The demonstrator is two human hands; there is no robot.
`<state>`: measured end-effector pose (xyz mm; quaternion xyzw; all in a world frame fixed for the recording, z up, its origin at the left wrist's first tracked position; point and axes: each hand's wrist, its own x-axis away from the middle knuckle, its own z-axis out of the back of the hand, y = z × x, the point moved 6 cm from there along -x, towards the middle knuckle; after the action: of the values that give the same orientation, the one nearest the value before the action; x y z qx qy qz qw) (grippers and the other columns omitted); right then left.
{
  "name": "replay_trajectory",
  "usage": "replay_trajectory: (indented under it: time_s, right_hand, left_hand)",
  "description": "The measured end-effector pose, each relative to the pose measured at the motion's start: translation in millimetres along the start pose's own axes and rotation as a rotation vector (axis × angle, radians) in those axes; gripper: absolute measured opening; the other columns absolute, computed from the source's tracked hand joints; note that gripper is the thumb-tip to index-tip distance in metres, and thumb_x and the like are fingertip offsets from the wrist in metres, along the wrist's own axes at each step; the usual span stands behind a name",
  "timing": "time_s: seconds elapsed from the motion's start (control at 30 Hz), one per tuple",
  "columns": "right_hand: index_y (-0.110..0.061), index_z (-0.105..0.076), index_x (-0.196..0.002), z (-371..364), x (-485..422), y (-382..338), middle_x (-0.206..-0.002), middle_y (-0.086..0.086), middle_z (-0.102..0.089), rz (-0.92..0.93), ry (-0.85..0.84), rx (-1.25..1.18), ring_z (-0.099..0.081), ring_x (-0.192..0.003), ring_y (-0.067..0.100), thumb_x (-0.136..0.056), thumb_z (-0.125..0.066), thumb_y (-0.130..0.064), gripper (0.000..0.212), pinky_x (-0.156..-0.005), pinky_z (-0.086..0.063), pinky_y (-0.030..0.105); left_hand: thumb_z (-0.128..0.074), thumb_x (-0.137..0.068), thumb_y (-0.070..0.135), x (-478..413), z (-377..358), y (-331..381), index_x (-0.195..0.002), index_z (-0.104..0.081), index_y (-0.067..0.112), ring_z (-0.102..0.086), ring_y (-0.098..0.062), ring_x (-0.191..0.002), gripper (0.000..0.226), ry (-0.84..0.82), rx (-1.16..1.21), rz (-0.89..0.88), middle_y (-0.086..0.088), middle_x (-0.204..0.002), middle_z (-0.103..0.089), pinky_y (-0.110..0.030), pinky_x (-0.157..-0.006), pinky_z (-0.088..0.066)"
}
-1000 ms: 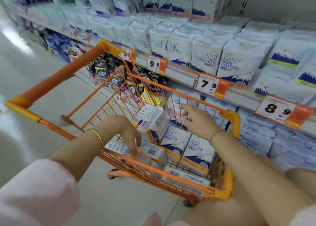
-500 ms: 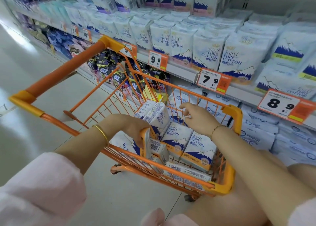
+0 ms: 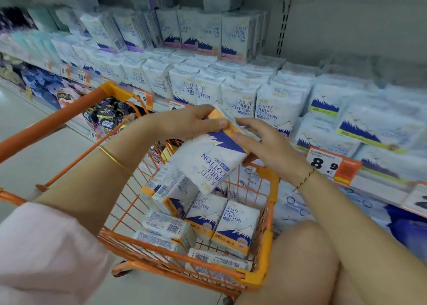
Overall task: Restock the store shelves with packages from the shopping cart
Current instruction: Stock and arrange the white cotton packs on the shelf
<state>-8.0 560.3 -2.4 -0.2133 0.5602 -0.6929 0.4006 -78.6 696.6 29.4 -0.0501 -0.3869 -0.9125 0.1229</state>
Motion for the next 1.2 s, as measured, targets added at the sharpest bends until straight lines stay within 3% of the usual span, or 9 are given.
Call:
replay_trajectory:
  time_s: [0.07,0.17,0.27,0.4,0.5,0.67,0.9,1.03,1.2]
  right_hand:
    - [-0.024,-0.054,-0.115,24,-1,-4,-0.114,-0.008,-0.059,-0.016,0.084,-0.079,-0.067,-0.078,0.005,-0.092,-0.056,-0.025,0.023,-0.066,-0.06,0.033]
    - [-0.016,-0.053,-0.125,58,3,-3,-0.124,0.005,-0.059,-0.03,0.258,-0.16,-0.066,-0.097,0.019,-0.093,-0.055,-0.029,0.035,-0.078,-0.058,0.047]
    - [-0.02,-0.049,-0.127,81,6,-2,-0.12,0.001,-0.061,-0.02,0.412,-0.23,-0.065,-0.104,0.02,-0.091,-0.056,-0.036,0.041,-0.086,-0.053,0.054]
    - [-0.015,-0.037,-0.135,94,3,1,-0.112,0.002,-0.062,-0.024,0.479,-0.358,-0.07,-0.088,0.012,-0.097,-0.049,-0.026,0.042,-0.08,-0.058,0.044]
    - [-0.016,-0.027,-0.143,106,5,-9,-0.12,0.003,-0.055,0.017,0.567,-0.091,-0.06,-0.102,0.011,-0.093,-0.055,-0.019,0.057,-0.082,-0.052,0.02]
    - [-0.019,-0.023,-0.147,126,10,-54,-0.148,-0.002,-0.035,0.238,0.698,0.622,-0.031,-0.135,0.018,-0.085,-0.065,-0.028,0.075,-0.109,-0.027,0.029]
    - [-0.022,-0.033,-0.143,134,-10,-88,-0.13,-0.002,-0.052,0.394,0.564,0.865,-0.04,-0.119,0.021,-0.081,-0.069,-0.032,0.073,-0.089,-0.034,0.027]
    - [-0.018,-0.033,-0.141,144,-25,-80,-0.115,0.01,-0.057,0.518,0.683,1.237,-0.044,-0.102,0.028,-0.077,-0.069,-0.012,0.074,-0.082,-0.043,0.039]
    - [-0.014,-0.045,-0.124,173,-79,-62,-0.103,0.019,-0.059,0.447,0.746,1.413,-0.055,-0.09,0.039,-0.063,-0.062,0.009,0.067,-0.064,-0.051,0.039]
  left_hand:
    - [-0.043,-0.093,0.046,-12,1,16,-0.113,-0.05,0.027,-0.058,-0.008,-0.095,0.029,0.029,0.153,-0.024,0.011,-0.105,-0.06,-0.01,-0.07,-0.049]
    - [-0.065,-0.078,0.053,-25,-1,25,-0.12,-0.05,0.025,-0.065,-0.013,-0.102,0.052,-0.032,0.33,-0.04,0.003,-0.115,-0.065,-0.03,-0.085,-0.053]
    - [-0.077,-0.07,0.031,-42,0,26,-0.123,-0.044,0.024,-0.066,-0.021,-0.103,0.063,-0.015,0.525,-0.026,-0.004,-0.118,-0.065,-0.04,-0.09,-0.054]
    - [-0.067,-0.077,0.012,-58,1,40,-0.131,-0.038,0.013,-0.069,-0.025,-0.094,0.061,0.049,0.749,-0.07,-0.01,-0.11,-0.069,-0.041,-0.079,-0.058]
    - [-0.071,-0.079,0.011,-68,13,51,-0.13,-0.039,0.01,-0.068,-0.025,-0.097,0.06,0.179,0.682,-0.15,-0.011,-0.114,-0.066,-0.042,-0.082,-0.057]
    - [-0.07,-0.08,0.006,-65,36,92,-0.118,-0.043,0.02,-0.062,-0.013,-0.099,0.048,0.374,0.368,-0.425,0.002,-0.113,-0.058,-0.028,-0.078,-0.057]
    - [-0.071,-0.075,0.008,-70,27,135,-0.111,-0.039,0.028,-0.054,-0.007,-0.104,0.052,0.41,0.195,-0.76,-0.003,-0.115,-0.053,-0.02,-0.085,-0.048]
    - [-0.07,-0.081,0.022,-109,25,120,-0.138,-0.03,0.014,-0.038,-0.007,-0.124,0.07,0.533,0.007,-0.56,0.003,-0.134,-0.04,-0.022,-0.106,-0.03]
    - [-0.05,-0.095,0.03,-175,17,98,-0.139,-0.037,0.009,-0.026,-0.027,-0.135,0.05,0.41,-0.409,-0.317,-0.011,-0.144,-0.032,-0.033,-0.109,-0.022]
